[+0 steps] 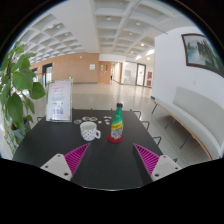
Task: Pour water
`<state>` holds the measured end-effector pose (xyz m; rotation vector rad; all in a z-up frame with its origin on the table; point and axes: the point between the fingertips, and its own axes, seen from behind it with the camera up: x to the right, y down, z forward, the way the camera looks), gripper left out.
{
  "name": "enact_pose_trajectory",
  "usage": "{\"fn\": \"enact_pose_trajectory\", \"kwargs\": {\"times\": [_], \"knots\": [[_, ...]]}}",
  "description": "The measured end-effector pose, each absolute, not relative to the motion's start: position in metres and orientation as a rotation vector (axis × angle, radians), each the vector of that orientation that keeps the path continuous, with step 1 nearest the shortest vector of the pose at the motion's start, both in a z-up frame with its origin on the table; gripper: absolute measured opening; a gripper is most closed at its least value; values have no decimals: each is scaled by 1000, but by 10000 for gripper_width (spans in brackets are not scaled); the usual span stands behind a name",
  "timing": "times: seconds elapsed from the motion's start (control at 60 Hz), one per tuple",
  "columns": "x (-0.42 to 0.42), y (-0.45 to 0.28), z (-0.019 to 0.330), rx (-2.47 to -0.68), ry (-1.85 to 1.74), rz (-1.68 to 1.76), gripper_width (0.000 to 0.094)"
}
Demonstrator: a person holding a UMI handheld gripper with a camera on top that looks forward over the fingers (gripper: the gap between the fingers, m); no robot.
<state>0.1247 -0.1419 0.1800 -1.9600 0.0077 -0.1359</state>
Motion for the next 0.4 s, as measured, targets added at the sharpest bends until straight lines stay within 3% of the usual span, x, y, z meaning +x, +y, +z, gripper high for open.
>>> {"fn": "enact_pose_trajectory", "kwargs": {"times": [0.4], "knots": [[109, -203, 190, -1949, 2, -117, 858]]}}
